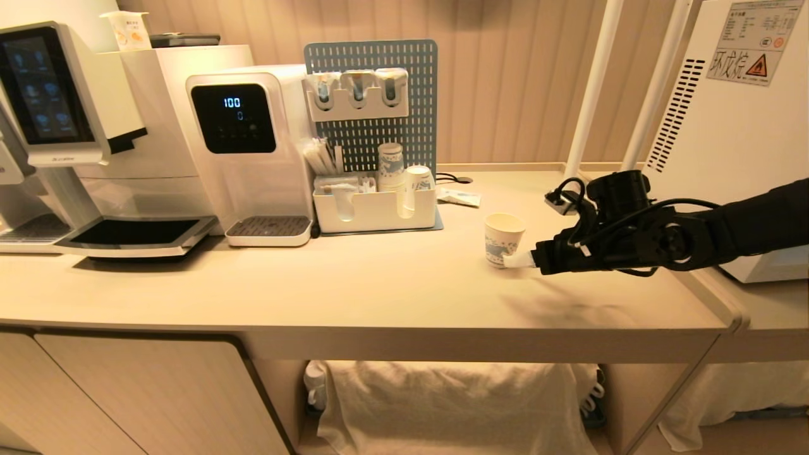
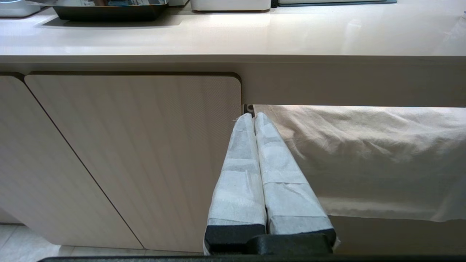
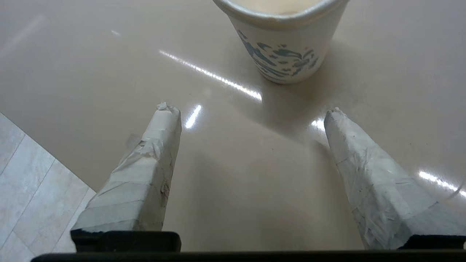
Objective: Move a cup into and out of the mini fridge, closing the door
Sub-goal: Put the paper cup in the freezer
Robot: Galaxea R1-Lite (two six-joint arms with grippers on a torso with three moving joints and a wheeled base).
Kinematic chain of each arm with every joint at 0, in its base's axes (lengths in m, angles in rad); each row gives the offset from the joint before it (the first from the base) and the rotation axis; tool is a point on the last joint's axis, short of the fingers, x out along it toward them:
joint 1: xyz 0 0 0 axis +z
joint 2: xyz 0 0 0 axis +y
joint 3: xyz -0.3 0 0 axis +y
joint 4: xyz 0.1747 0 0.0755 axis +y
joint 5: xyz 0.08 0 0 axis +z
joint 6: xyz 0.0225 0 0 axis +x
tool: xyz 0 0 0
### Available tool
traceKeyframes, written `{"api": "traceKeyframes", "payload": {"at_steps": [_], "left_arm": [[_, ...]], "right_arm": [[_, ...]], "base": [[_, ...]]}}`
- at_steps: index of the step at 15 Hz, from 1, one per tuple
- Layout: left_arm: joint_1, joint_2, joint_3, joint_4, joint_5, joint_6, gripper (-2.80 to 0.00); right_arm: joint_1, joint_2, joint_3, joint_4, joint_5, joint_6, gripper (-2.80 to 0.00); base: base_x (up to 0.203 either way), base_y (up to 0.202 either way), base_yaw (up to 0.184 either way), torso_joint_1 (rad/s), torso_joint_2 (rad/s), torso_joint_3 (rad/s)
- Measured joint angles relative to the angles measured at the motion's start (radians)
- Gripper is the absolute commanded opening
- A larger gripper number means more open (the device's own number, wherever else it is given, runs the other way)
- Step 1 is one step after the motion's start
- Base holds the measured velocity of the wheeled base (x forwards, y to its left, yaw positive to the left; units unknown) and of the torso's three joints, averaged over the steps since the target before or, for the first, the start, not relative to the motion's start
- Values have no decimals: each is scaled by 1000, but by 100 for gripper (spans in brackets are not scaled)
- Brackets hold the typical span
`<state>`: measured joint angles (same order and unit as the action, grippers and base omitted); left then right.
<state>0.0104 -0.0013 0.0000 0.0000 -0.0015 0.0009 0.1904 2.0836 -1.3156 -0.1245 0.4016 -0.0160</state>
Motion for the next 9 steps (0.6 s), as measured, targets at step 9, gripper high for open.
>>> {"api": "traceKeyframes", "payload": {"at_steps": [9], "left_arm": [[0,0,0,0,0,0,-280]], "right_arm": [[12,58,87,-286,-109,-48,0]], "base": [[0,0,0,0,0,0]]}}
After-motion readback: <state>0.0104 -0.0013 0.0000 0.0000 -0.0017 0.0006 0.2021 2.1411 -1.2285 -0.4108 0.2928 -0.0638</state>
